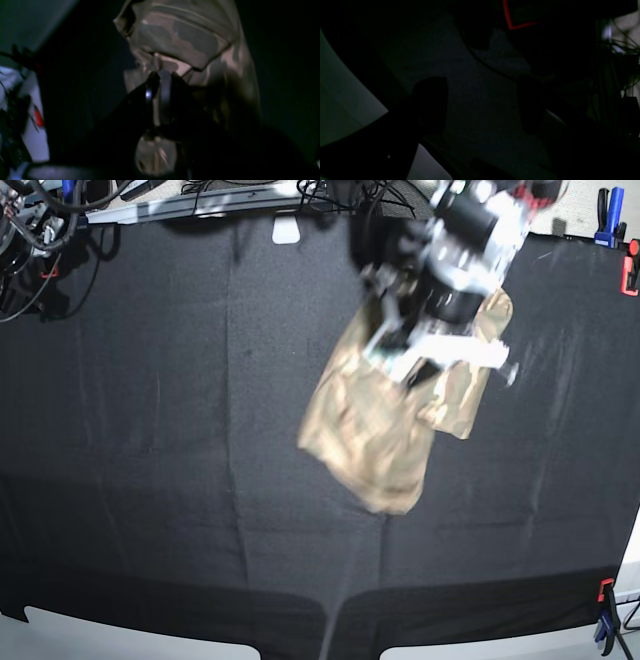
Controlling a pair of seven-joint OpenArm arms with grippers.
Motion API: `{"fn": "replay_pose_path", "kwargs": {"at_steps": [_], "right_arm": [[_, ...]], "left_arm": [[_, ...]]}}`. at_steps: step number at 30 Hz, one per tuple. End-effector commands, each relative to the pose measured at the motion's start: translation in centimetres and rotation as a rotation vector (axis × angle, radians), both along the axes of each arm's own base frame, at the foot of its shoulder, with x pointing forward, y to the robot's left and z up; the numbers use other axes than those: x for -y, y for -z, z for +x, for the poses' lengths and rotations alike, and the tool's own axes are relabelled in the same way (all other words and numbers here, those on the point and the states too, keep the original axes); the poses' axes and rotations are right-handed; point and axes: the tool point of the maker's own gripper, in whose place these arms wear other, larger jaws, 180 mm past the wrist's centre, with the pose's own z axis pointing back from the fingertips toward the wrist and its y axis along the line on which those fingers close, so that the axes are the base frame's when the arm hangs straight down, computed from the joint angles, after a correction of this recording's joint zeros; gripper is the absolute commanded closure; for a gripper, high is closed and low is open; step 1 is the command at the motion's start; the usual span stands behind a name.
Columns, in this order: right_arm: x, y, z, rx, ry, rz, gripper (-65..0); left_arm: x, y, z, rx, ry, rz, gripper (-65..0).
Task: Layout the t-shirt on the table in an organized manner, then fold the t-shirt properly
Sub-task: 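Lift the shirt end and fold it over onto the folded stack, then lower the held shirt onto the stack and press it flat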
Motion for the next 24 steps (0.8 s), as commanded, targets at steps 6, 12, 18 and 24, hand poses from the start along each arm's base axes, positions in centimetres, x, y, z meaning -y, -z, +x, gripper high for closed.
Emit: {"fn": "replay_pose_path", "kwargs": {"at_steps": [6,12,18,24], "right_arm": [[0.2,-0.7,0.1,0.002,-0.019,-0.032,-41.5],[0.2,-0.7,0.1,0.002,-0.019,-0.032,-41.5],[0.2,-0.7,0.1,0.003,-0.019,-0.032,-41.5],[0.2,-0.7,0.1,0.002,-0.019,-0.032,-41.5]], "left_arm": [[-2.5,-0.1,-1.0,0.03,-0.114,0.021,0.0],[-6.5,1.1,-1.6,-0.017,-0.243,0.067,0.0],[-5.7,2.5,-3.1,-0.108,-0.232,-0.013,0.0],[-5.7,2.5,-3.1,-0.108,-0.233,-0.012,0.0]]}}
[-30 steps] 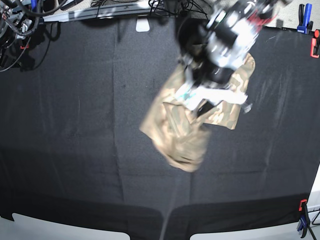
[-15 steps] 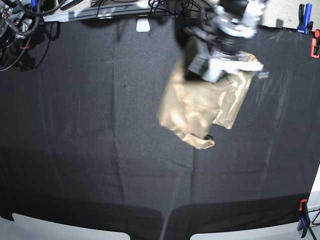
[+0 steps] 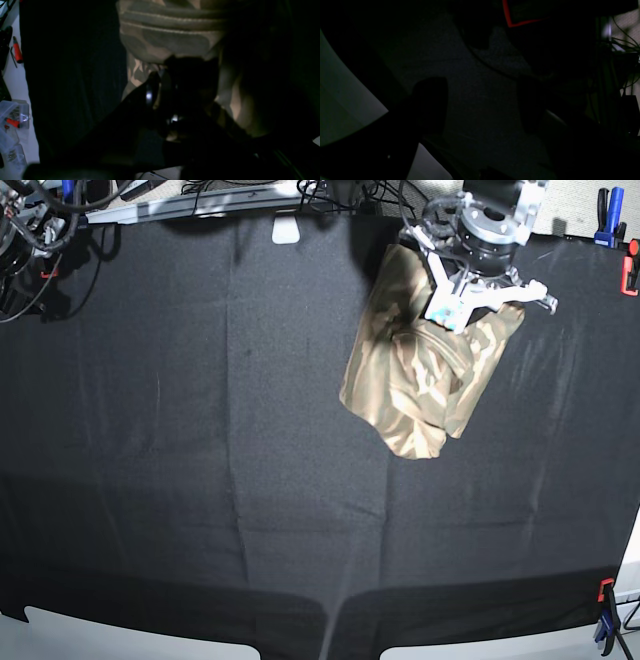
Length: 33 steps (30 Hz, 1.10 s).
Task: Layout the t-shirt on the table in an organized manner, then fold the t-shirt properly
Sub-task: 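Lower the held shirt onto the stack and press it flat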
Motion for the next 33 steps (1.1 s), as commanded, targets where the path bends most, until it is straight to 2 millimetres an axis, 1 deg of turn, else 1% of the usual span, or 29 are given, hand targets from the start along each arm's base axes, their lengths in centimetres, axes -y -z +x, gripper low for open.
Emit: {"fn": "replay_pose_path", "kwargs": {"at_steps": [1,3,4,5,6,9,11,15,16,18,19,20,21,22,23,25,26,27,28,29,31,32,33], "right_arm": [[0.2,-0.9,0.2,0.013,-0.016,-0.032,-41.5],[0.2,-0.9,0.2,0.013,-0.016,-0.032,-41.5],[0.2,-0.9,0.2,0.013,-0.016,-0.032,-41.5],[0.2,-0.9,0.2,0.013,-0.016,-0.032,-41.5],[0.2,-0.9,0.2,0.013,-0.016,-0.032,-41.5],[0.2,-0.9,0.2,0.013,-0.016,-0.032,-41.5],[0.2,-0.9,0.2,0.013,-0.016,-0.032,-41.5],[0.2,-0.9,0.2,0.013,-0.016,-0.032,-41.5],[0.2,-0.9,0.2,0.013,-0.016,-0.032,-41.5],[0.2,-0.9,0.2,0.013,-0.016,-0.032,-41.5],[0.2,-0.9,0.2,0.013,-0.016,-0.032,-41.5],[0.2,-0.9,0.2,0.013,-0.016,-0.032,-41.5],[0.2,-0.9,0.2,0.014,-0.016,-0.032,-41.5],[0.2,-0.9,0.2,0.013,-0.016,-0.032,-41.5],[0.3,-0.9,0.2,0.013,-0.016,-0.033,-41.5],[0.2,-0.9,0.2,0.014,-0.016,-0.032,-41.5],[0.2,-0.9,0.2,0.013,-0.016,-0.032,-41.5],[0.2,-0.9,0.2,0.013,-0.016,-0.031,-41.5],[0.2,-0.9,0.2,0.013,-0.016,-0.031,-41.5],[0.2,-0.9,0.2,0.013,-0.016,-0.031,-41.5],[0.2,-0.8,0.2,0.013,-0.016,-0.031,-41.5],[0.2,-0.8,0.2,0.013,-0.015,-0.03,-41.5],[0.2,-0.8,0.2,0.013,-0.015,-0.029,-41.5]], "left_arm": [[-0.1,-0.9,0.3,0.037,-0.002,-0.002,-1.0],[-0.1,-0.9,0.2,0.035,-0.002,-0.002,-17.3],[-0.1,-0.9,0.2,0.036,-0.004,-0.003,-23.9],[-0.3,-1.0,0.3,0.044,-0.021,-0.008,-28.1],[-0.7,-1.2,0.5,0.059,-0.051,-0.011,-30.1],[-2.2,-2.0,0.9,0.111,-0.119,0.036,-30.3],[-2.8,-2.6,1.2,0.146,-0.137,0.067,-30.3],[-2.6,-3.4,1.4,0.167,-0.136,0.054,-30.3],[-2.5,-4.0,1.5,0.188,-0.132,0.042,-30.3],[-1.9,-5.9,2.0,0.255,-0.114,0.005,-30.3],[-1.6,-6.3,2.1,0.276,-0.101,-0.003,-30.3],[-1.1,-6.7,2.2,0.299,-0.08,-0.017,-30.3],[-0.1,-7.5,2.6,0.346,-0.038,-0.039,-30.3],[1.4,-7.1,2.2,0.321,0.017,-0.082,-30.3],[3.5,-6.5,1.6,0.275,0.097,-0.145,-30.3],[8.2,-5.7,-0.7,0.172,0.289,-0.285,-30.3],[10.0,-5.7,-1.8,0.144,0.373,-0.334,-30.3],[11.3,-5.9,-2.6,0.135,0.438,-0.358,-30.3],[12.0,-6.1,-2.9,0.137,0.472,-0.367,-30.3],[12.3,-6.4,-2.8,0.15,0.487,-0.364,-30.3],[12.2,-7.6,-1.5,0.241,0.498,-0.315,-30.3],[11.9,-7.6,-0.6,0.285,0.488,-0.283,-30.3],[11.7,-6.9,0.2,0.311,0.481,-0.246,-30.3]]}}
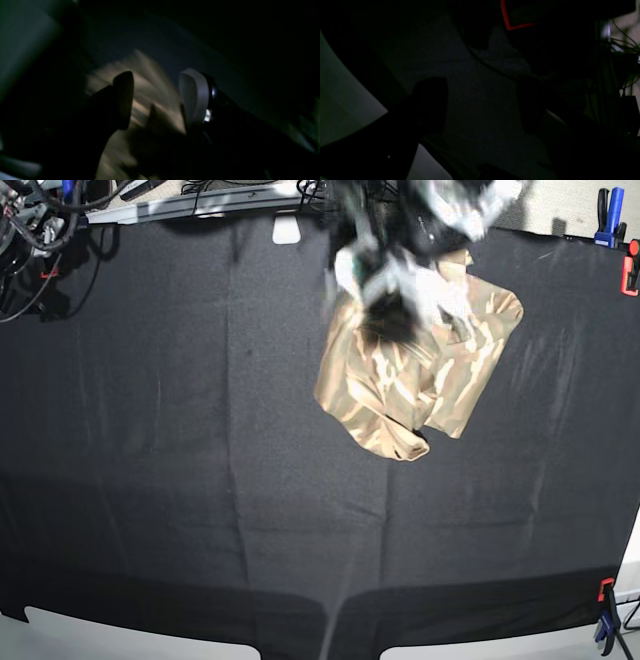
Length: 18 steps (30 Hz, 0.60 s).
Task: Layout the t-shirt on the table in an organized manner, then fold the t-shirt properly
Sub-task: 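Lower the held shirt onto the stack and press it flat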
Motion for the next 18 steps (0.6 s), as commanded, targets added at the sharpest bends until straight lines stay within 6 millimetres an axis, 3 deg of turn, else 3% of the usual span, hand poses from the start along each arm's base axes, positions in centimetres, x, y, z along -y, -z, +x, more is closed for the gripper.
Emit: {"fn": "replay_pose_path", "kwargs": {"at_steps": [1,4,6,10,15,18], "right_arm": [[0.2,-0.9,0.2,0.014,-0.016,-0.03,-41.5],[0.2,-0.9,0.2,0.014,-0.016,-0.031,-41.5],[0.2,-0.9,0.2,0.014,-0.016,-0.03,-41.5],[0.2,-0.9,0.2,0.013,-0.016,-0.03,-41.5],[0.2,-0.9,0.2,0.013,-0.016,-0.031,-41.5],[0.2,-0.9,0.2,0.014,-0.016,-0.031,-41.5]], "left_arm": [[0.0,1.1,0.5,0.003,0.003,0.029,-30.3],[0.1,5.1,0.8,-0.06,0.019,0.1,-30.3],[0.9,6.3,0.0,-0.086,0.045,0.113,-30.3],[2.6,5.7,-1.1,-0.044,0.096,0.126,-30.3],[-0.1,4.6,1.6,0.053,-0.063,0.183,-30.3],[-1.2,5.2,2.3,0.018,-0.104,0.215,-30.3]]}}
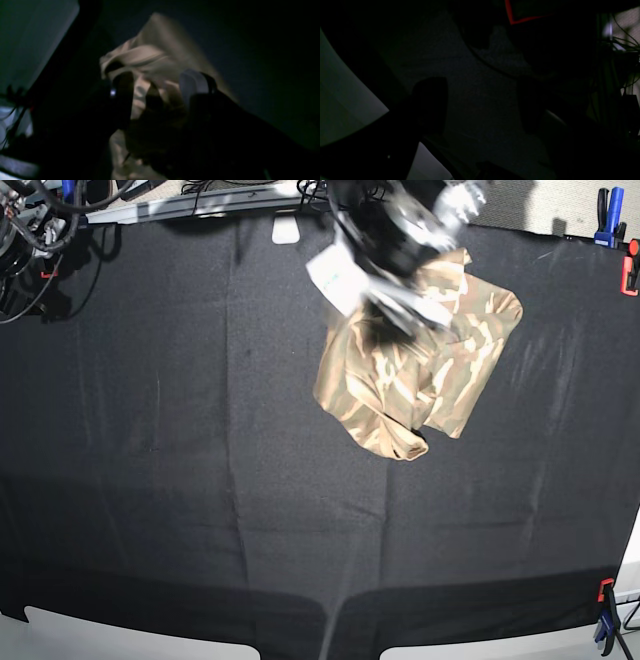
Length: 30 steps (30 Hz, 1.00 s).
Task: Layout the t-shirt on the table in an organized manner, then fold the t-shirt properly
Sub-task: 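Lower the held shirt onto the stack and press it flat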
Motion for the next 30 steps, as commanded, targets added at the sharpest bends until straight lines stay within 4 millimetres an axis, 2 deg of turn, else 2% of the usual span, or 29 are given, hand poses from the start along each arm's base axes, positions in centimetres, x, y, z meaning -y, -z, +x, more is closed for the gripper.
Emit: {"fn": "replay_pose_path", "kwargs": {"at_steps": [1,5,9,12,18,20,23,26,30], "right_arm": [[0.2,-0.9,0.2,0.016,-0.014,-0.03,-41.5],[0.2,-0.9,0.2,0.018,-0.014,-0.03,-41.5],[0.2,-0.9,0.2,0.018,-0.014,-0.03,-41.5],[0.2,-0.9,0.2,0.017,-0.014,-0.03,-41.5],[0.2,-0.9,0.2,0.015,-0.015,-0.03,-41.5],[0.2,-0.9,0.2,0.015,-0.015,-0.03,-41.5],[0.2,-0.9,0.2,0.015,-0.014,-0.03,-41.5],[0.2,-0.9,0.2,0.015,-0.014,-0.03,-41.5],[0.2,-0.9,0.2,0.018,-0.014,-0.03,-41.5]], "left_arm": [[0.2,-0.6,0.0,0.012,-0.004,-0.026,-30.3],[1.1,0.3,-1.1,-0.08,0.016,-0.096,-30.3],[2.1,0.6,-1.9,-0.104,0.072,-0.088,-30.3],[1.6,0.9,-1.4,-0.068,0.066,-0.032,-30.3],[0.6,3.8,-1.9,-0.125,0.045,0.046,-30.3],[0.4,3.9,-1.7,-0.106,0.043,0.074,-30.3],[-0.6,2.8,-0.6,-0.018,-0.004,0.111,-30.1],[-2.0,1.5,0.5,0.077,-0.074,0.162,-26.2],[-4.0,0.8,1.1,0.13,-0.169,0.235,-12.3]]}}
